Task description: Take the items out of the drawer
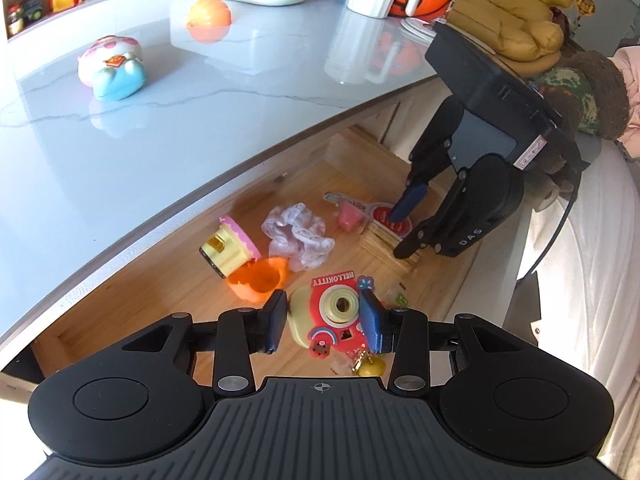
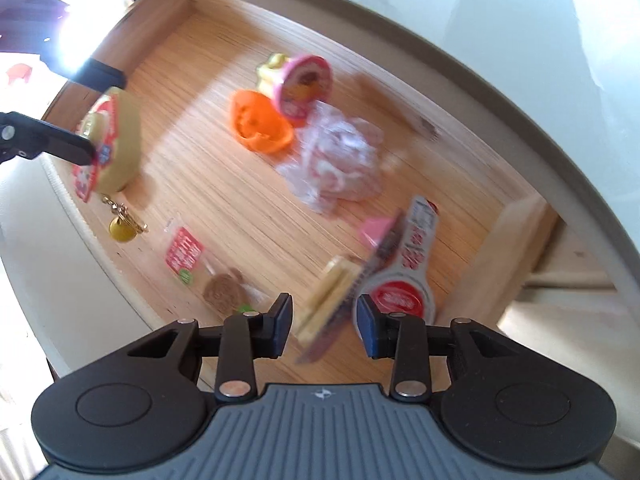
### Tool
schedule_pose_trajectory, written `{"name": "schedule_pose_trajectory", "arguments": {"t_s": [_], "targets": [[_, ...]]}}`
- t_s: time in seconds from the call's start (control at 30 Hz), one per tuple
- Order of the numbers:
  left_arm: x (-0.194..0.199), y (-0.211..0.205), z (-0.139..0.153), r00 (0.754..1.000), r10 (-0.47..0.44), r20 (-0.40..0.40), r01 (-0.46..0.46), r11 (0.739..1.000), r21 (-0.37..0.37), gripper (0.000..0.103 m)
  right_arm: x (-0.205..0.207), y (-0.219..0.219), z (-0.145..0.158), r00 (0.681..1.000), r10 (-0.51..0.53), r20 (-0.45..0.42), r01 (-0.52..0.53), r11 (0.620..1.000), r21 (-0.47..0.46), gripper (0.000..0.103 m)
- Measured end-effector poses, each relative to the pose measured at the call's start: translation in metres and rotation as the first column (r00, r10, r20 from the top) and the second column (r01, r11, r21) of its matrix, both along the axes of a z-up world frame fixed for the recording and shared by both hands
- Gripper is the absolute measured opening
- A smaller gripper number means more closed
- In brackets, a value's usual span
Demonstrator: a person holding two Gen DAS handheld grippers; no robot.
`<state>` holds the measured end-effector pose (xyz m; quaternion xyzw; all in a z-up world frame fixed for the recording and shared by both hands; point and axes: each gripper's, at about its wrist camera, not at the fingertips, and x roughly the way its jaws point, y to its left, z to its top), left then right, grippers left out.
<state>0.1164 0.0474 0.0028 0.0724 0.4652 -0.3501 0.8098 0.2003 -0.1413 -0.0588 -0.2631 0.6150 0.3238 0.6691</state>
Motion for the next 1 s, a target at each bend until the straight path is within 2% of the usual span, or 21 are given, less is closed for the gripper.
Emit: {"name": "schedule_pose_trajectory", "arguments": {"t_s": [0.07,0.13,0.27,0.4,0.53,0.6,0.67,0.77,0.87,0.93,1.0], "targets": [[0.0,-0.001,-0.001,1.0,-0.004,-0.002,0.004,1.0,0.001,0.043,0.002,0.01,-0.008,1.0,-0.007,0.012,0.008,0.999,-0.04,0.036],[-0.001,0.0,0.0,1.0,-0.007,-0.005,0.007,1.0,-0.002,0.043,0.009,0.016,-0.017,0.997,-0.08,0.014,0.081,0.992,-0.092,0.036],[-0.002,0.0,0.0,1.0,-0.01,-0.009,0.011,1.0,0.005,0.043,0.023,0.018,-0.039,0.986,-0.168,-0.016,0.165,0.979,-0.12,0.038],[-0.004,0.0,0.004,1.0,-0.021,-0.004,0.021,1.0,-0.004,0.043,0.02,0.014,-0.028,0.985,-0.172,-0.006,0.171,0.981,-0.091,0.023],[-0.006,-0.001,0.012,0.999,-0.031,0.014,0.031,0.999,-0.036,0.043,-0.002,0.001,0.01,0.983,-0.18,0.028,0.18,0.984,0.002,0.022],[-0.006,0.0,0.023,0.999,-0.027,0.031,0.028,0.998,-0.064,0.043,-0.012,-0.007,0.033,0.98,-0.194,0.047,0.19,0.979,0.072,0.021],[-0.004,0.003,0.044,0.999,-0.003,0.051,0.009,0.992,-0.123,0.043,-0.02,-0.019,0.061,0.972,-0.224,0.073,0.21,0.965,0.157,0.022],[0.011,0.006,0.088,0.991,0.05,0.123,-0.026,0.981,-0.193,0.043,-0.026,-0.036,0.115,0.952,-0.286,0.112,0.239,0.919,0.312,0.022],[0.041,0.002,0.126,0.964,0.149,0.219,-0.104,0.973,-0.205,0.043,-0.02,-0.046,0.165,0.919,-0.348,0.187,0.235,0.862,0.45,0.021],[0.069,-0.003,0.137,0.942,0.231,0.244,-0.181,0.961,-0.21,0.044,-0.007,-0.048,0.187,0.885,-0.393,0.251,0.228,0.834,0.503,0.018],[0.098,-0.01,0.131,0.92,0.297,0.254,-0.253,0.948,-0.192,0.044,0.011,-0.048,0.196,0.857,-0.434,0.276,0.232,0.805,0.546,0.007]]}}
